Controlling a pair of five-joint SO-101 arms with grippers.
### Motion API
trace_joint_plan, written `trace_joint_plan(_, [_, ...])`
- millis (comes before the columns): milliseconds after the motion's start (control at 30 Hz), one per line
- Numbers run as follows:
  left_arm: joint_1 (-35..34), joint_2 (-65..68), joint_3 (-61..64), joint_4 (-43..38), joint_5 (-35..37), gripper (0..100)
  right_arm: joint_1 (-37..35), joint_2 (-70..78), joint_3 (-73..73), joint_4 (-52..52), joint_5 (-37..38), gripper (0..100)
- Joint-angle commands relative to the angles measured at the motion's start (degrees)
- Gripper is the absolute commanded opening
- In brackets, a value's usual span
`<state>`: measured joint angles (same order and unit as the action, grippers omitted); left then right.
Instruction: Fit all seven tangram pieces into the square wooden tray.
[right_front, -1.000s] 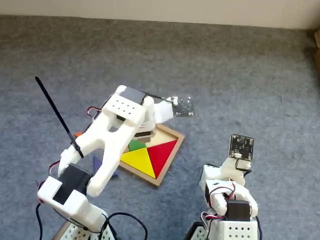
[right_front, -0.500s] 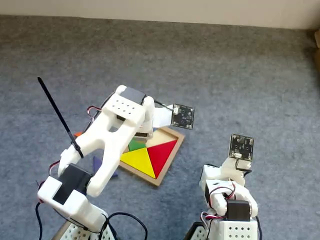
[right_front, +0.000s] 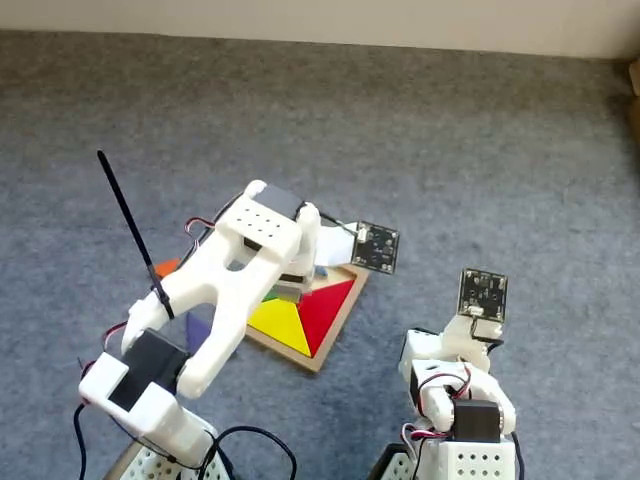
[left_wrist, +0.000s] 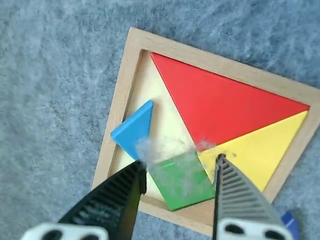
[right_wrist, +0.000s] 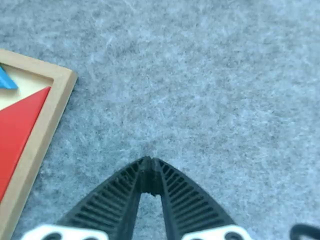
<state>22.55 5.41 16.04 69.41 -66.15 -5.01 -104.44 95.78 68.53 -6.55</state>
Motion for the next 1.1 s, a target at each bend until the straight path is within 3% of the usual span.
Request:
trace_joint_plan(0, [0.4,-3.6,-0.9,-0.4,-0.6,22,0.6,-0.7,6.6,-0.1,0.4,0.5])
trace_joint_plan(67, [-0.5,-3.7,-1.2,-0.7,-0.2,22,0.6,-0.7,6.6,-0.1,0.4,0.5])
trace_joint_plan(300, [-3.0,-2.9,-10.1,-1.0,12.4,22,0.6,-0.7,6.6,-0.1,0.4,0.5])
trace_joint_plan(433, [-3.2,-2.9,-8.7,-5.4,16.1,22,0.6,-0.7,6.6,-0.1,0.3,0.5])
trace_joint_plan(1067, [-3.7,15.1,-16.1,-6.9,12.2,22,0.6,-0.7,6.6,-0.2,0.3,0.5])
